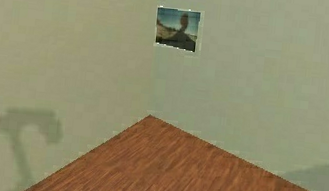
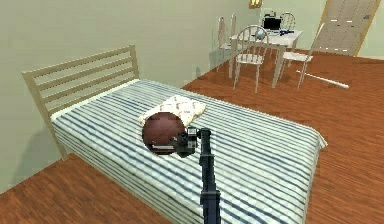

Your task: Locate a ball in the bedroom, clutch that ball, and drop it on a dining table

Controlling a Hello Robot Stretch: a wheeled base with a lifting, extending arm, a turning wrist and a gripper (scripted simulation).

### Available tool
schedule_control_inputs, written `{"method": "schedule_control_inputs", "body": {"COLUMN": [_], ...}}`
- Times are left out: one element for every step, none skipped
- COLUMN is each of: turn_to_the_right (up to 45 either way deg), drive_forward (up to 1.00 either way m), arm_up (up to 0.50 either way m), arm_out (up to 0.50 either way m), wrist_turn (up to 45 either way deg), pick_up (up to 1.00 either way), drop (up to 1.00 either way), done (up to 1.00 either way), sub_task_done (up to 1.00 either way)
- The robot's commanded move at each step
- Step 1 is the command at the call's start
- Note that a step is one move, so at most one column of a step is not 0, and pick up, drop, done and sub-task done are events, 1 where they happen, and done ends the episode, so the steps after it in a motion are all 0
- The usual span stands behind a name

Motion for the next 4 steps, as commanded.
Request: {"method": "schedule_control_inputs", "body": {"turn_to_the_right": [0.0,0.0,0.0,0.0], "drive_forward": [0.0,0.0,0.0,0.0], "arm_up": [0.32,0.0,0.0,0.0], "arm_out": [0.0,0.0,0.0,0.0], "wrist_turn": [0.0,-45.0,-45.0,-6.0], "pick_up": [0.0,0.0,0.0,0.0], "drop": [0.0,0.0,0.0,0.0], "done": [0.0,0.0,0.0,0.0], "sub_task_done": [0.0,0.0,0.0,0.0]}}
